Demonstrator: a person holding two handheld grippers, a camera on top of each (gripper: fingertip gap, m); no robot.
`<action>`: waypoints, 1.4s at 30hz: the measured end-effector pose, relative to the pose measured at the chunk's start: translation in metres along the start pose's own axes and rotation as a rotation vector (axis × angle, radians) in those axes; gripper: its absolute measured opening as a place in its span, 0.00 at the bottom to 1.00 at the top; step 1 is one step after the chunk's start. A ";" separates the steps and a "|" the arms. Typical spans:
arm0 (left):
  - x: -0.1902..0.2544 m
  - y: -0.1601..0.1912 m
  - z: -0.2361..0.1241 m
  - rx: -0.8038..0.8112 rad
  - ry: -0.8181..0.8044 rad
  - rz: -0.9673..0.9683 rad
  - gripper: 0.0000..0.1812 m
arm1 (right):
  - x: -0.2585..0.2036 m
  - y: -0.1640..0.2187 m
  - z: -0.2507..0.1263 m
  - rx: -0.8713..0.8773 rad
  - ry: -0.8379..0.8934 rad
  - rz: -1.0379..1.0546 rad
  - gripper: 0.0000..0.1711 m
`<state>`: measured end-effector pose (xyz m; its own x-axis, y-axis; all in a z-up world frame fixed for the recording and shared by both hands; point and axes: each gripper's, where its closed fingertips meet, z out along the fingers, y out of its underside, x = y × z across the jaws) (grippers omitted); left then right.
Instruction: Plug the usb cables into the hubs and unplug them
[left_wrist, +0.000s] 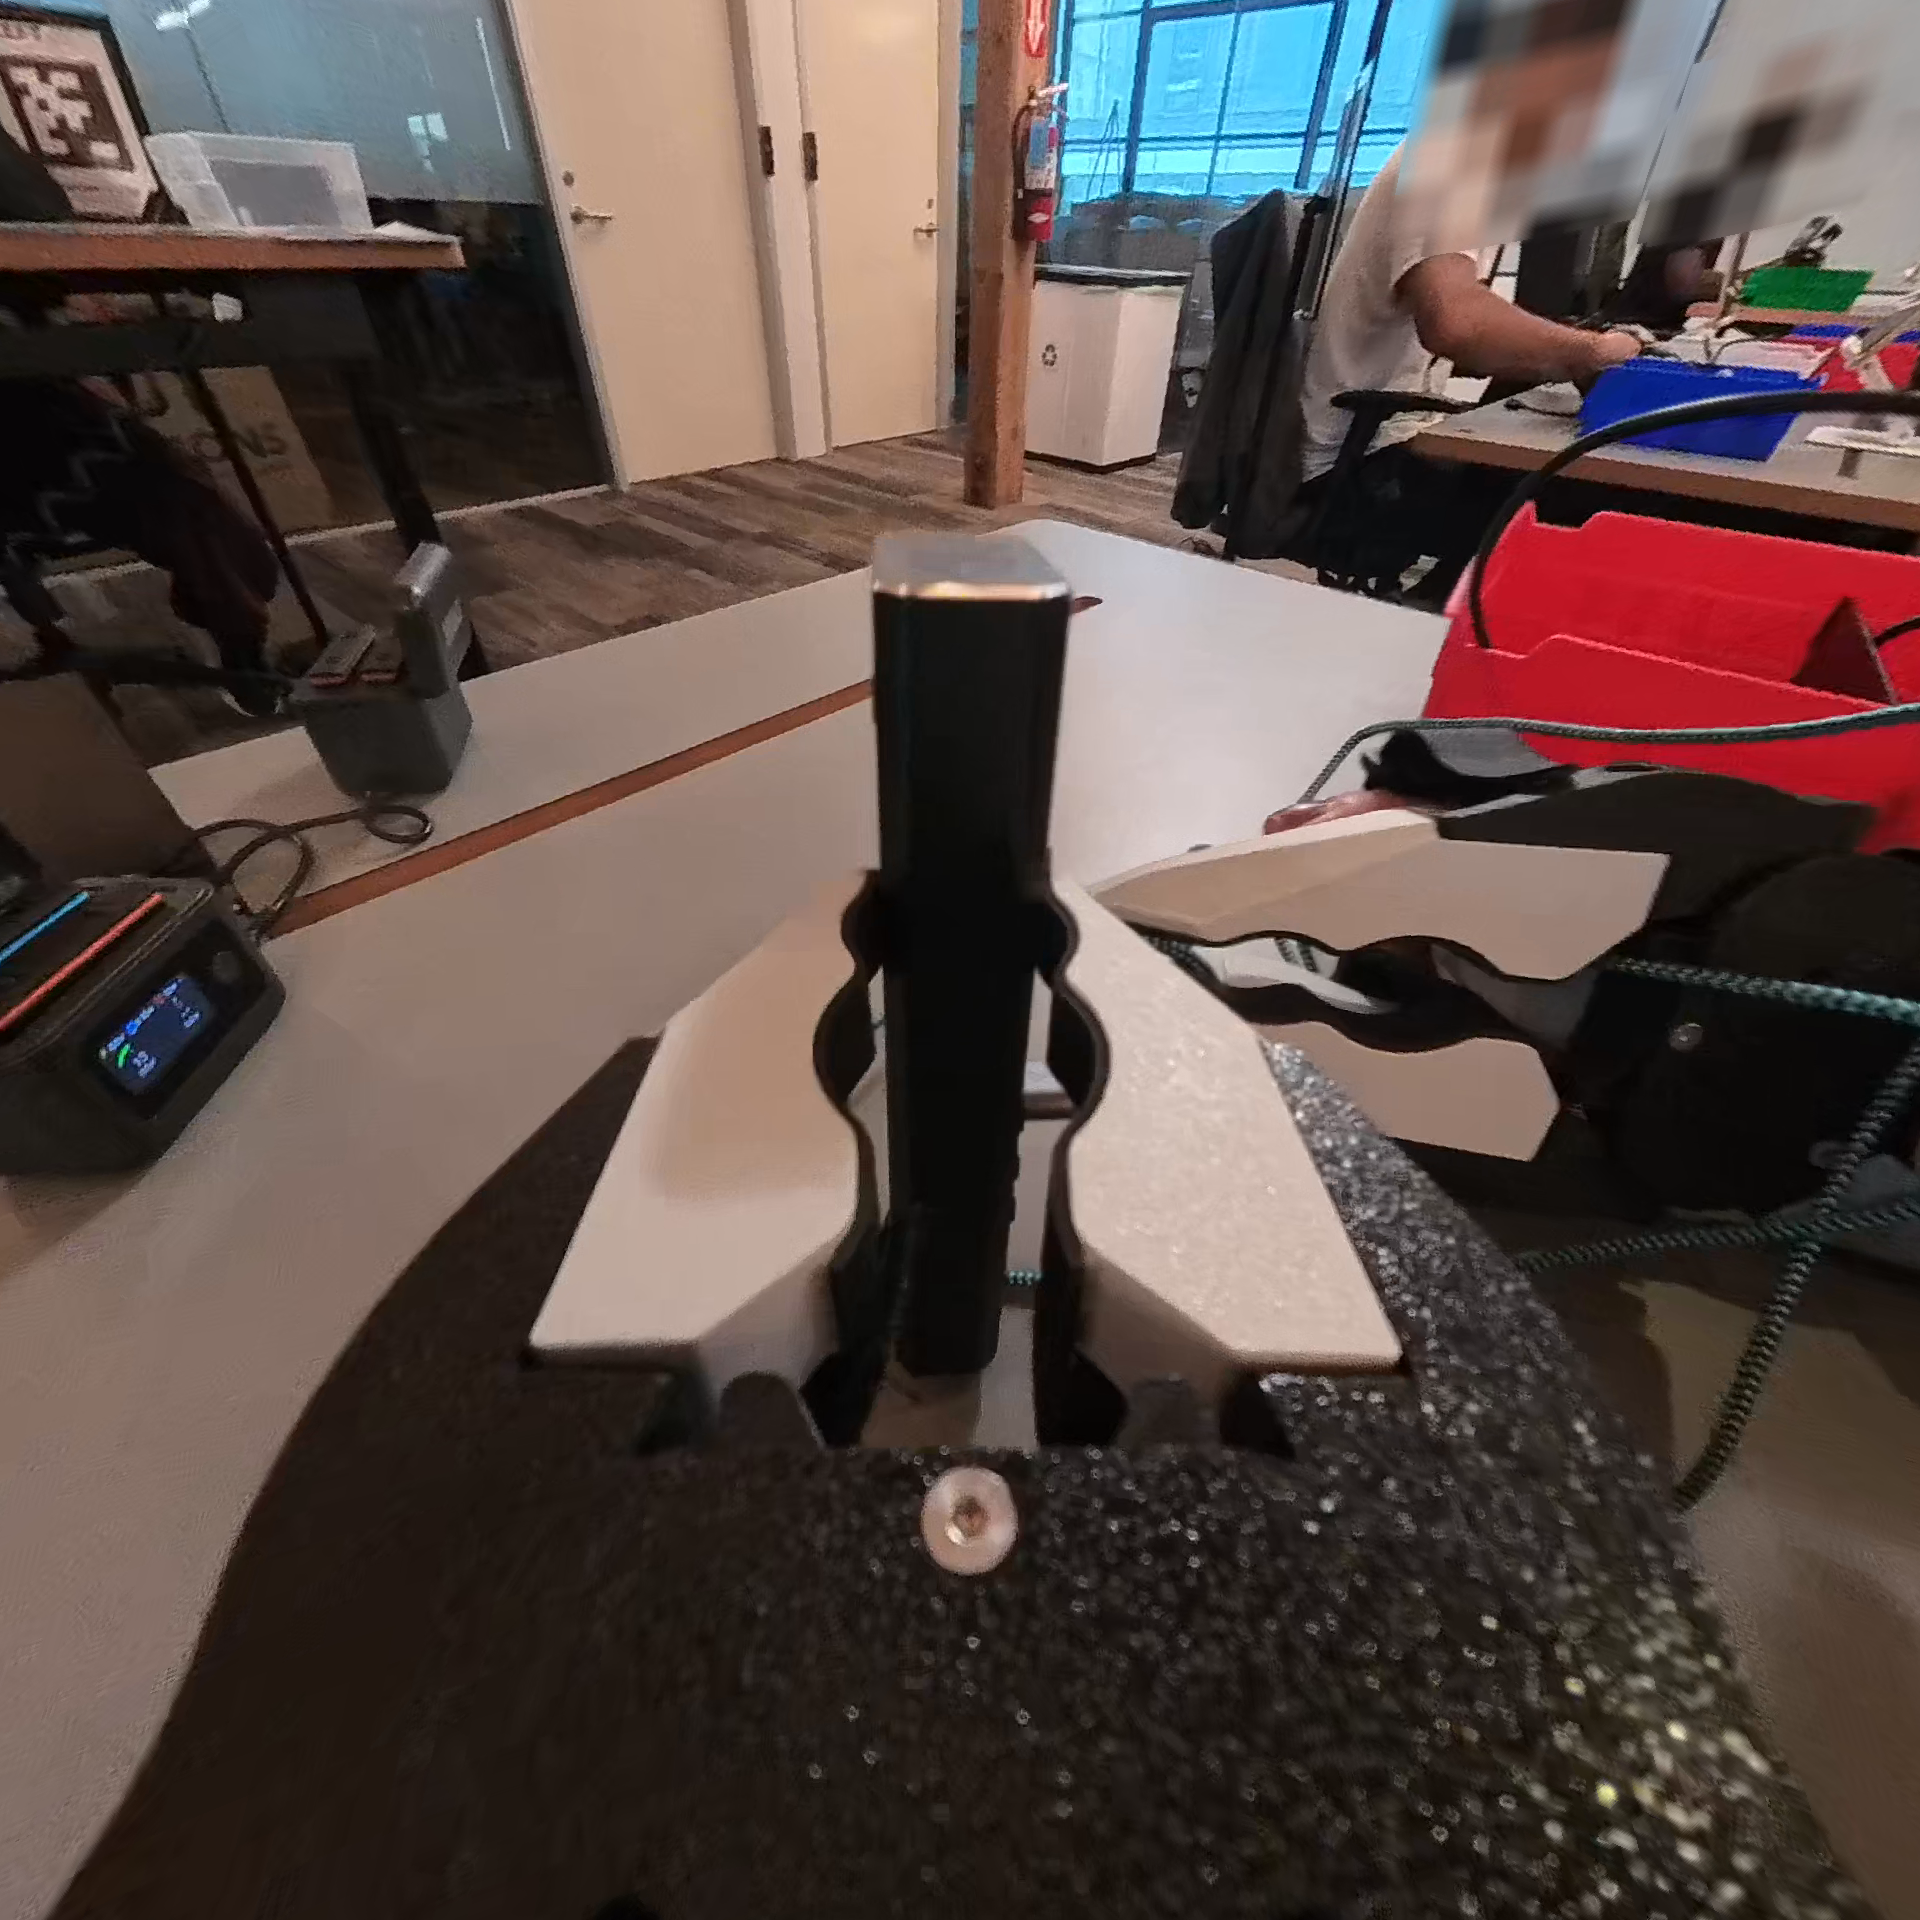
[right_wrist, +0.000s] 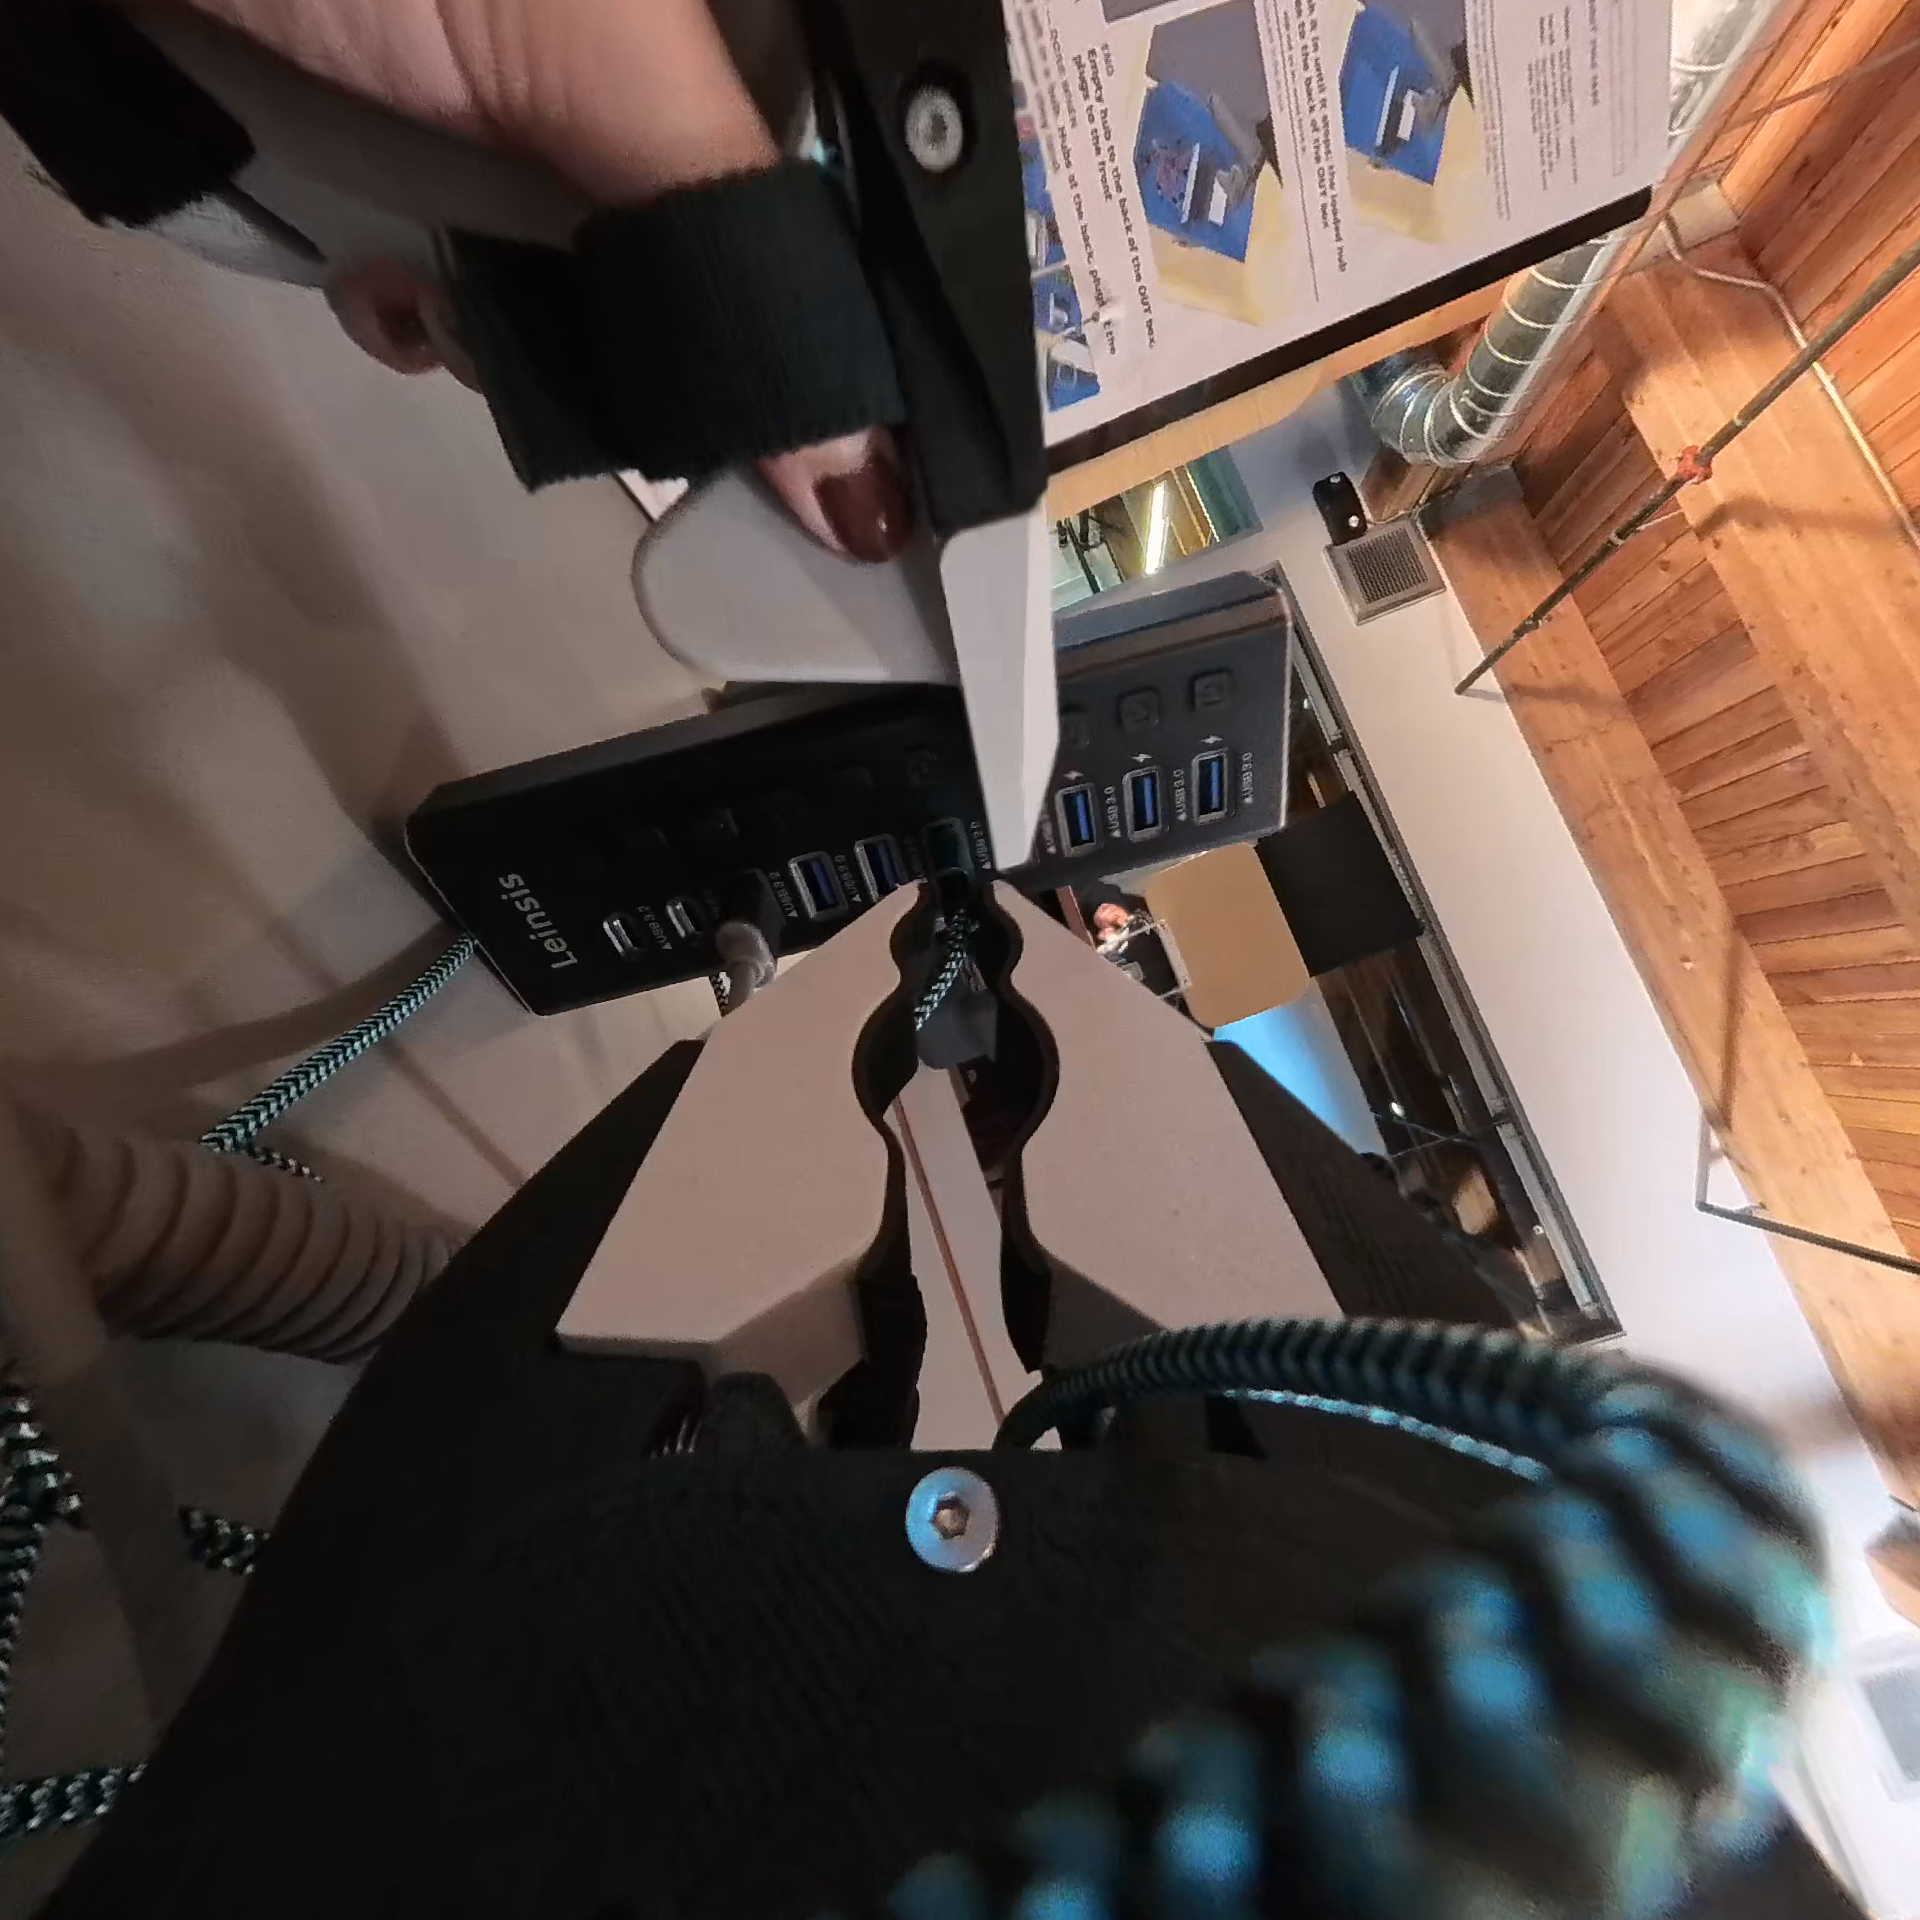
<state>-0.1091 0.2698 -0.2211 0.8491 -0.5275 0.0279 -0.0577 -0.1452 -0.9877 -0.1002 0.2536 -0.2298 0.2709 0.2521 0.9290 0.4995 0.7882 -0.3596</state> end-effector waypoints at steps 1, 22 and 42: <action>0.000 0.003 0.002 -0.015 0.001 -0.011 0.15 | 0.000 -0.001 0.000 0.002 0.001 -0.006 0.04; -0.001 0.006 0.000 -0.035 0.049 -0.102 0.15 | -0.003 -0.004 0.006 -0.032 0.029 -0.097 0.06; -0.003 0.042 0.006 -0.296 -0.026 0.120 0.28 | 0.000 0.003 0.007 -0.046 0.025 -0.029 0.03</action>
<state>-0.1111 0.2704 -0.2640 0.8401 -0.5342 -0.0936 -0.3052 -0.3231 -0.8958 -0.1040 0.2597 -0.2302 0.2759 0.2149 0.9368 0.5446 0.7682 -0.3366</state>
